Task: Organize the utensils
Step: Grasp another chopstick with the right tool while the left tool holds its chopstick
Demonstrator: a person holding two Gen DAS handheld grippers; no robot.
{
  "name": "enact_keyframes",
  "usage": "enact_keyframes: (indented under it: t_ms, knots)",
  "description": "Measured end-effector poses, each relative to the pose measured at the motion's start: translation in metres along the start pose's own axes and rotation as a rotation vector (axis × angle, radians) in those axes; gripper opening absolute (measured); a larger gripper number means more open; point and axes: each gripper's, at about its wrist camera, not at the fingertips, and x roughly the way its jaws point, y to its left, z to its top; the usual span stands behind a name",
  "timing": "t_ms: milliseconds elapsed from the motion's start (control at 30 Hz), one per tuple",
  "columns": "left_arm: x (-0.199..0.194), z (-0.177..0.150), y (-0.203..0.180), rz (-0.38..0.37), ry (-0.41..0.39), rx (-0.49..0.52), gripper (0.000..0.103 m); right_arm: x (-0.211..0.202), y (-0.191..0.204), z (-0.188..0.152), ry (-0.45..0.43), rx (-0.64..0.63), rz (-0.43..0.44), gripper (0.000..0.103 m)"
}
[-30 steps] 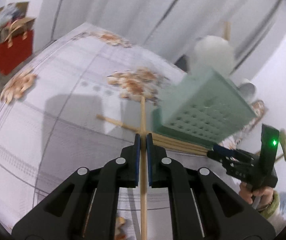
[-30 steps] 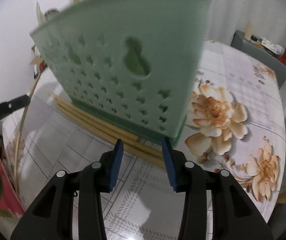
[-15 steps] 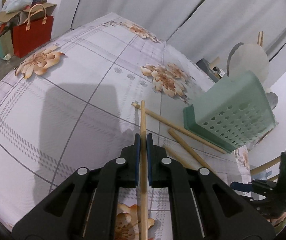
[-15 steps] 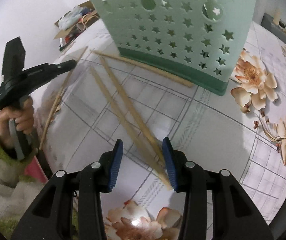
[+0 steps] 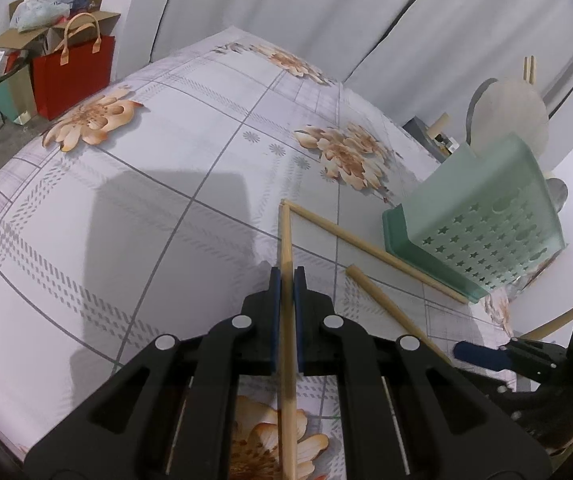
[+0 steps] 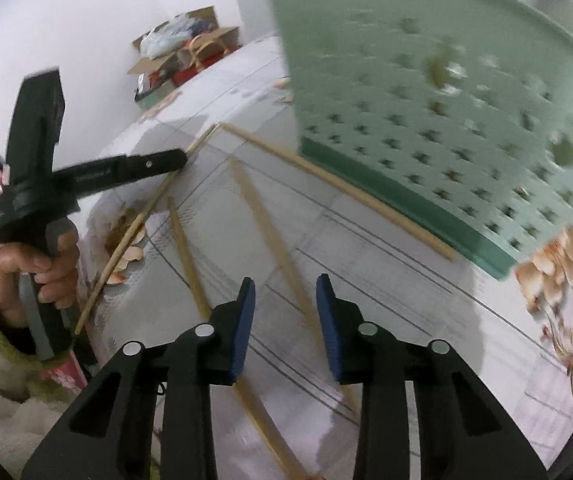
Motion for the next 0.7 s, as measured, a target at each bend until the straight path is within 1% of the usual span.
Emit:
enact_keyframes:
  t_ms: [33,67,100,133,167,200,333,533,700]
  knots:
    - [0.000,0.000,0.000,0.001,-0.001,0.000,0.005,0.004,0.006,0.002,-0.003,-0.032,-0.016,0.028]
    - [0.000,0.000,0.000,0.004,-0.003,0.001,0.005,0.006,0.006,0.002,-0.001,-0.047,-0.031,0.026]
    - [-0.001,0.000,0.000,0.005,-0.004,0.001,0.005,0.009,0.008,0.003,-0.007,-0.058,-0.045,0.020]
    - [-0.001,0.000,0.001,0.004,-0.005,-0.001,0.005,0.010,0.010,0.003,-0.022,-0.069,-0.059,0.018]
    - [-0.001,0.000,0.001,0.004,-0.005,-0.003,0.005,0.011,0.009,0.004,-0.025,-0.072,-0.059,0.011]
    - [-0.001,0.000,0.001,0.004,-0.006,-0.003,0.005,0.012,0.008,0.006,-0.024,-0.057,-0.059,0.008]
    - [-0.002,0.000,0.003,0.006,-0.009,-0.006,0.005,0.010,-0.007,0.002,-0.018,0.008,-0.062,0.007]
    - [-0.003,0.000,0.006,0.011,-0.011,-0.013,0.005,-0.013,-0.032,-0.025,0.014,0.097,-0.029,0.007]
    - [-0.005,-0.001,0.006,0.018,-0.005,-0.015,0.005,-0.023,-0.043,-0.045,0.049,0.141,-0.024,0.007]
